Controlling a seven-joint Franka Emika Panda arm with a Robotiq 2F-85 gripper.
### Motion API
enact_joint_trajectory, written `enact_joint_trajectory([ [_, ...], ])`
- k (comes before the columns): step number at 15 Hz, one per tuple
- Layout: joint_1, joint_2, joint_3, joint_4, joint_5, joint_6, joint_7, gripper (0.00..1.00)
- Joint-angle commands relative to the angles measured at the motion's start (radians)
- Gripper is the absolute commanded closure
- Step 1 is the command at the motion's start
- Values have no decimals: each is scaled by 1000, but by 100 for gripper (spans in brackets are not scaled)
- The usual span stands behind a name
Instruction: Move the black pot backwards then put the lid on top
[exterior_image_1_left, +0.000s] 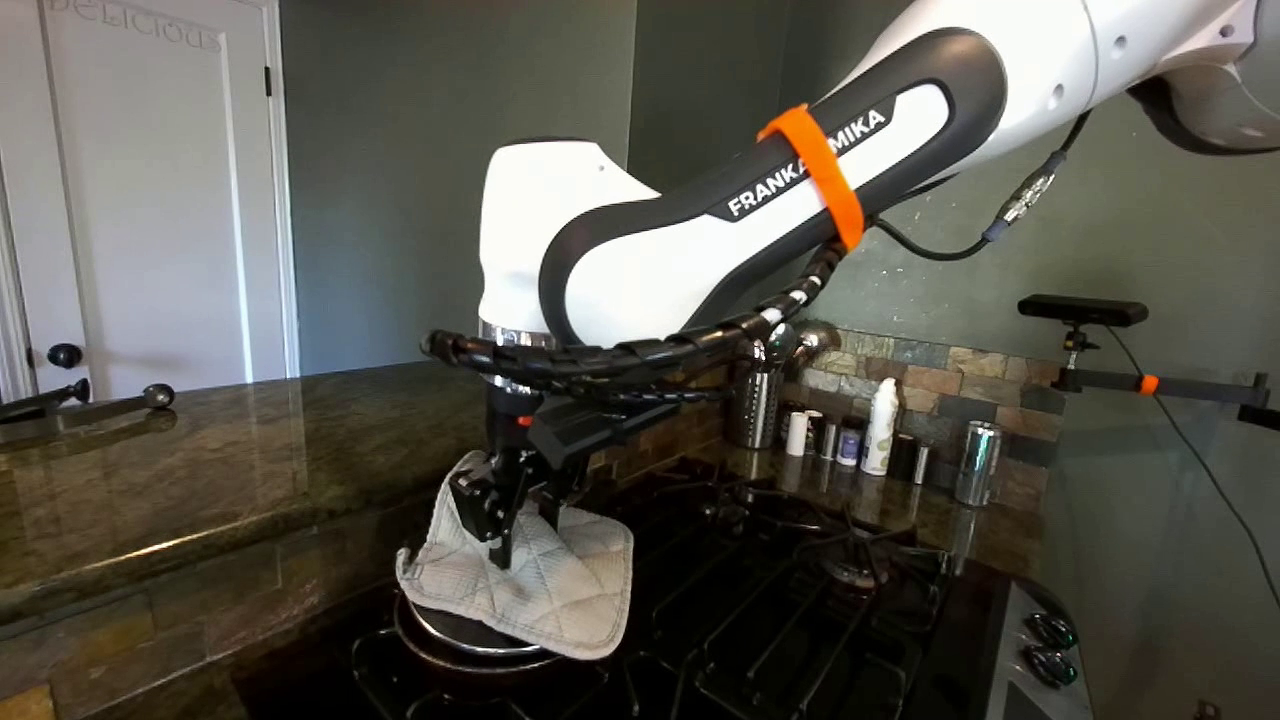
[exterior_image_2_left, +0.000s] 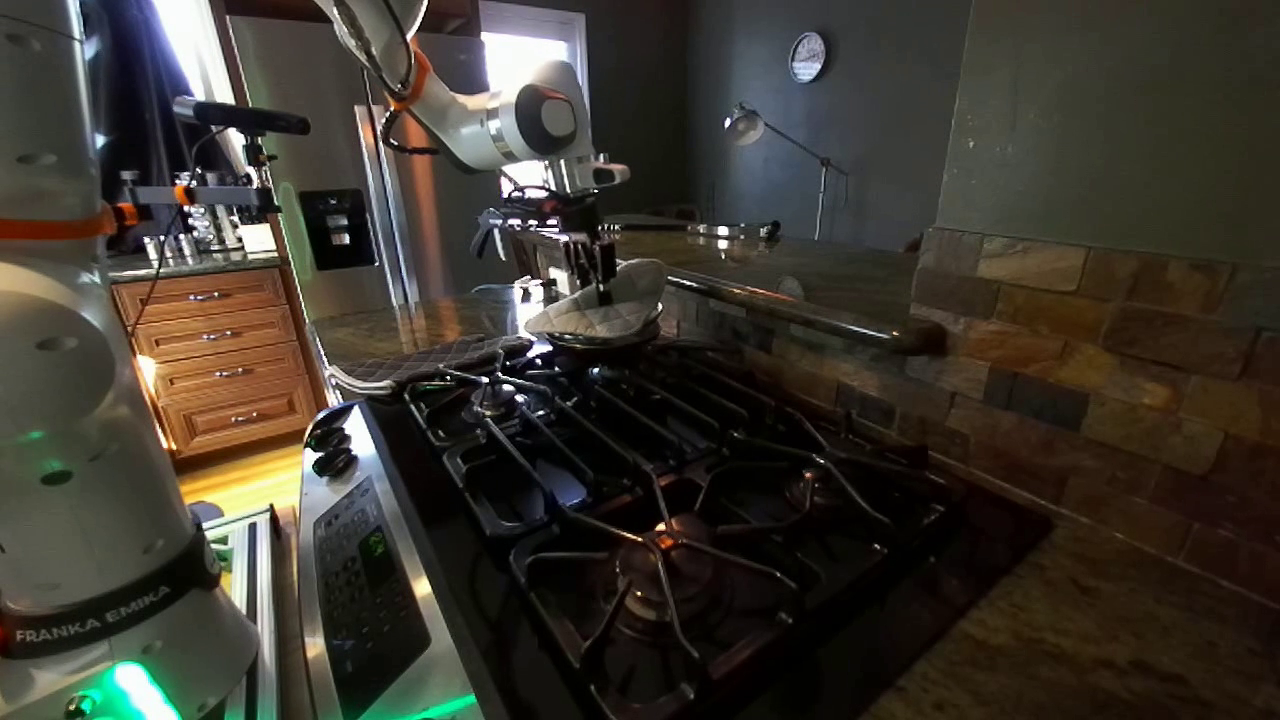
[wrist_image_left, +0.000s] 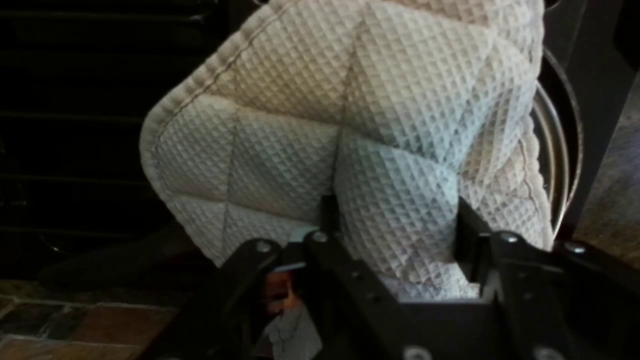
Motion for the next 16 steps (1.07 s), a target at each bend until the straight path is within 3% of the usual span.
enact_joint_trajectory([
  [1, 21, 4, -10, 17, 3, -32, 9, 70],
  [16, 21, 34, -10, 27, 49, -38, -13, 70],
])
